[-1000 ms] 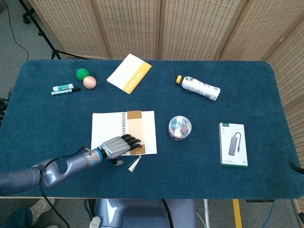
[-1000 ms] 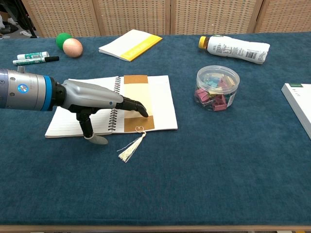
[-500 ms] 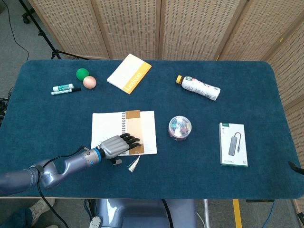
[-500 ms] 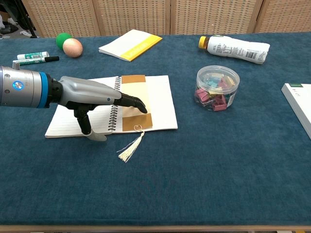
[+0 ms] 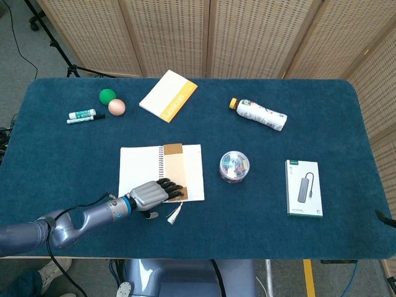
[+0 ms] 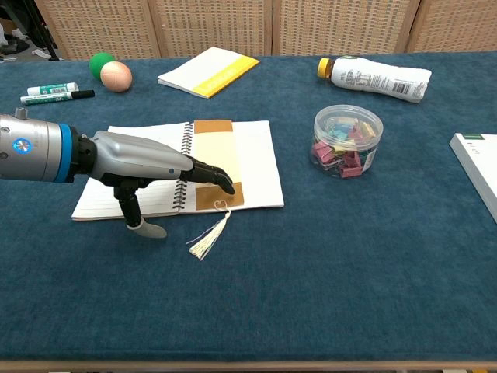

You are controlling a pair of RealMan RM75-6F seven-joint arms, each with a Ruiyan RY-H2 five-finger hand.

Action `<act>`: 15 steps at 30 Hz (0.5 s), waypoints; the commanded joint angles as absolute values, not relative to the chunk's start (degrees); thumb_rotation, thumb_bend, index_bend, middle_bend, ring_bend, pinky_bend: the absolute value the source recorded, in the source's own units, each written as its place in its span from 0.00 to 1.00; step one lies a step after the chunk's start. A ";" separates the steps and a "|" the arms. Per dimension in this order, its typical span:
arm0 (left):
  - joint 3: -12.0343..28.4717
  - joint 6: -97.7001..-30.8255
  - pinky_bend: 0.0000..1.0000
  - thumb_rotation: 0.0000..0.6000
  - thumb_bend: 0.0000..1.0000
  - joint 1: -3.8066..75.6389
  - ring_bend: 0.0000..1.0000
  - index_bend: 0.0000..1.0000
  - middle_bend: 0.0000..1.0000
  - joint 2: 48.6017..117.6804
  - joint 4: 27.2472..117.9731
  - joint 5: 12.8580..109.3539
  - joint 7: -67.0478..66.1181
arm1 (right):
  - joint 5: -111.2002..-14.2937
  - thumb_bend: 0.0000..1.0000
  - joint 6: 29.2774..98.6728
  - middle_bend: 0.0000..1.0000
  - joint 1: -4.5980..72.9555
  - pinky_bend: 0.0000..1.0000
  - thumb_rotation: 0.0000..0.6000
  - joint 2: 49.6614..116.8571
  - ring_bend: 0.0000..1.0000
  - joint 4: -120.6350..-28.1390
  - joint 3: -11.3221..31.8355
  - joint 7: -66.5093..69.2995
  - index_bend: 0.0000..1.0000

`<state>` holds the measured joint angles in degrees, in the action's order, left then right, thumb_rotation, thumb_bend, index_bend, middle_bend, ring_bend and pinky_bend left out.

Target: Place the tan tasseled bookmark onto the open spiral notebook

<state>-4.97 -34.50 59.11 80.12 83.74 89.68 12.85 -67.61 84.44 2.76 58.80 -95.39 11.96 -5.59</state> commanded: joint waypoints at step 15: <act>-6.34 -34.28 0.00 1.00 0.33 59.12 0.00 0.10 0.00 78.88 85.47 91.15 12.31 | -67.61 0.00 84.68 0.00 2.76 0.00 1.00 58.78 0.00 -95.70 12.02 -5.85 0.00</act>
<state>-6.33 -34.28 59.13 78.88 85.46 91.15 12.31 -67.61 84.68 2.76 58.78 -95.70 12.02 -5.85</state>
